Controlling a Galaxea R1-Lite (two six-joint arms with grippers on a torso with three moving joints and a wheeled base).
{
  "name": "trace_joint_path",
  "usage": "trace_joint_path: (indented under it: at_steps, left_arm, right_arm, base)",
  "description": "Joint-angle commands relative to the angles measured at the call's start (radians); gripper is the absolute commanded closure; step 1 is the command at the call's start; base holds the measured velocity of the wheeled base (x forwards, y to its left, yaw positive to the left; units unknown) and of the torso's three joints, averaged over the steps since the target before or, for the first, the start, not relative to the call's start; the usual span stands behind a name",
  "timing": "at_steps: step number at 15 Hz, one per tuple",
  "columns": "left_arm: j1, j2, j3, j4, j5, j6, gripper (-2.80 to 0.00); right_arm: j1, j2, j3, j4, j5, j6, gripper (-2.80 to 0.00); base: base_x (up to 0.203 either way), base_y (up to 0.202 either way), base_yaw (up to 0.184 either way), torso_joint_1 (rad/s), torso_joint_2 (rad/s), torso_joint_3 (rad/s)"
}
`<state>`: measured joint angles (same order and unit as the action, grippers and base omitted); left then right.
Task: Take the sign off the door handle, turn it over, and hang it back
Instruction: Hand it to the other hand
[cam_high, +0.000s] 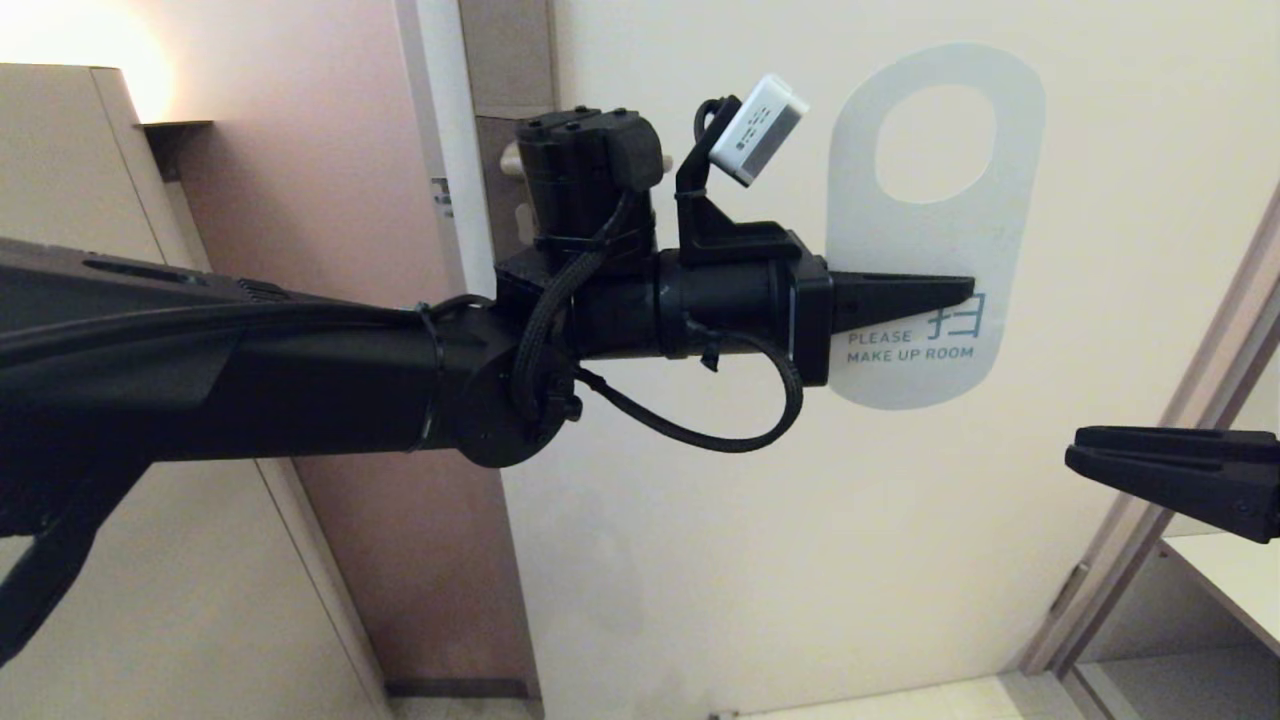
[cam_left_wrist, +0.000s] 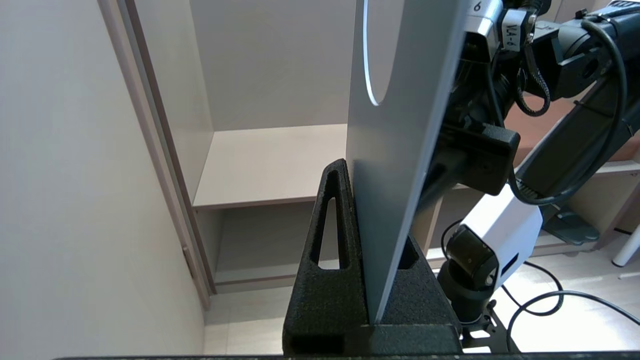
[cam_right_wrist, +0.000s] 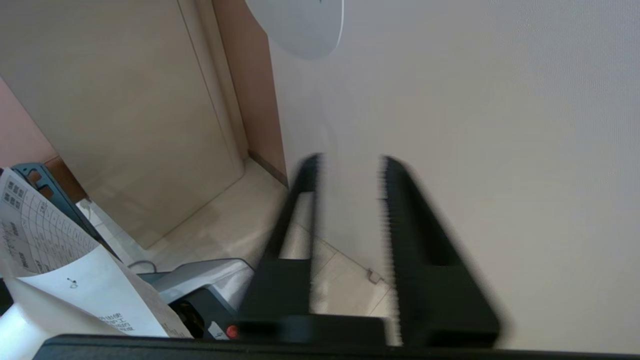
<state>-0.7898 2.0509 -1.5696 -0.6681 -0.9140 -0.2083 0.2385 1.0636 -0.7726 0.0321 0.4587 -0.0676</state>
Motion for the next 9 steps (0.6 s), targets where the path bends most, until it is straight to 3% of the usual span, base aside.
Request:
trace_joint_path:
  at_steps: [1, 9]
  left_arm:
    - [0.0, 0.002, 0.005, -0.004, -0.005, -0.003, 0.0]
    - [0.003, -0.001, 0.031, -0.011, -0.002, 0.0, 0.0]
  right_arm:
    - [0.001, 0.001, 0.001, -0.003, 0.003, -0.005, -2.8]
    - [0.002, -0.003, 0.018, -0.006, 0.0, -0.011, -2.8]
  base:
    - [0.0, 0.0, 0.0, 0.0, 0.0, 0.0]
    - [0.0, 0.0, 0.0, 0.0, 0.0, 0.0]
